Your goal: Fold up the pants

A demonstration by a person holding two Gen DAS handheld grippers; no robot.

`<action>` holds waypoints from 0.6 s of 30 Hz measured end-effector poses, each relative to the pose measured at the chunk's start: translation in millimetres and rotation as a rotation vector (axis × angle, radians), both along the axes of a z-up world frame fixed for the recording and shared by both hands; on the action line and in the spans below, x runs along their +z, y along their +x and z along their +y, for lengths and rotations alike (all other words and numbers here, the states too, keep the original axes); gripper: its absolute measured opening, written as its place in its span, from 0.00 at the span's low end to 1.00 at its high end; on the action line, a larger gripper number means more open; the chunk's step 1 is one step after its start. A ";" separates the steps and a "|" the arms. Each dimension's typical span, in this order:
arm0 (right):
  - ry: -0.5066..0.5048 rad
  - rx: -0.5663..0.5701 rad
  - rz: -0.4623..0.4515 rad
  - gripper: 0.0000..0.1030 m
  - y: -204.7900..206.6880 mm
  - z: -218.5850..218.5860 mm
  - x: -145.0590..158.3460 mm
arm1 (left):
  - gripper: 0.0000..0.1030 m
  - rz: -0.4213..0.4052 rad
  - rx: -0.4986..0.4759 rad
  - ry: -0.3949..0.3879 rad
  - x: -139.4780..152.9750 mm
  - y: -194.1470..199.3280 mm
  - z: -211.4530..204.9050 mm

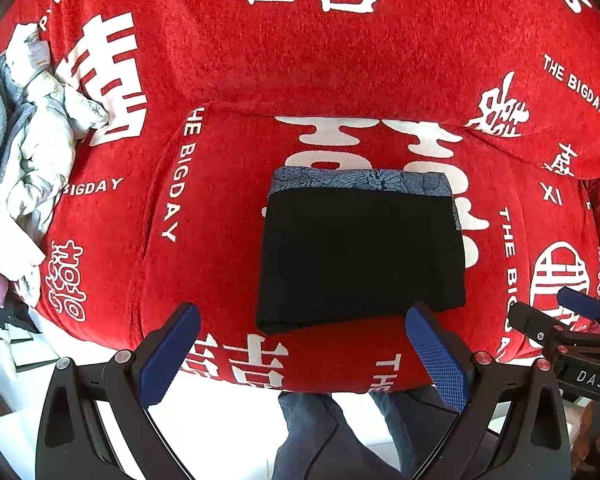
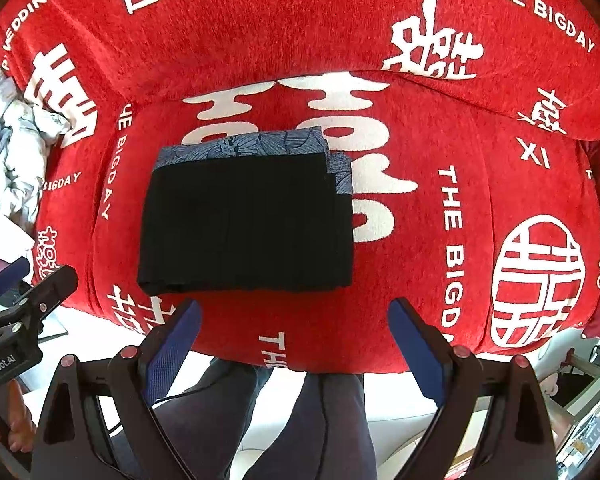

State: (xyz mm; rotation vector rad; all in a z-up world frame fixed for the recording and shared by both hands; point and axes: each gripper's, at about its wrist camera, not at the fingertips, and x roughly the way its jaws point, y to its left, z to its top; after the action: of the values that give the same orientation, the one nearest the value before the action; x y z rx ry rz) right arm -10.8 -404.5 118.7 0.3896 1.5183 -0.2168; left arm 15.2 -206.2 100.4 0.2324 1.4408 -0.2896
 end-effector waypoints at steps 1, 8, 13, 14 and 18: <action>-0.001 -0.002 -0.001 0.93 0.0 -0.4 -0.4 | 1.00 -0.002 -0.001 0.001 0.5 -0.1 -0.3; -0.008 -0.010 -0.009 0.93 0.1 -1.6 0.5 | 1.00 -0.009 -0.008 0.004 1.9 -1.0 -2.6; -0.005 0.001 -0.009 0.93 1.3 0.3 0.5 | 1.00 -0.006 -0.002 0.002 1.3 -0.5 -3.0; -0.006 0.001 -0.009 0.93 1.3 0.7 0.6 | 1.00 -0.003 0.001 0.000 1.0 -0.3 -2.8; -0.006 0.000 -0.008 0.93 1.2 1.0 0.5 | 1.00 0.005 0.017 -0.008 0.1 1.1 -1.0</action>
State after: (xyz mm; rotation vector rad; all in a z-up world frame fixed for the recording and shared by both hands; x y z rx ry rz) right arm -9.5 -403.4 119.2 0.3858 1.5091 -0.2197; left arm 16.4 -207.3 100.5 0.2130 1.4459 -0.2819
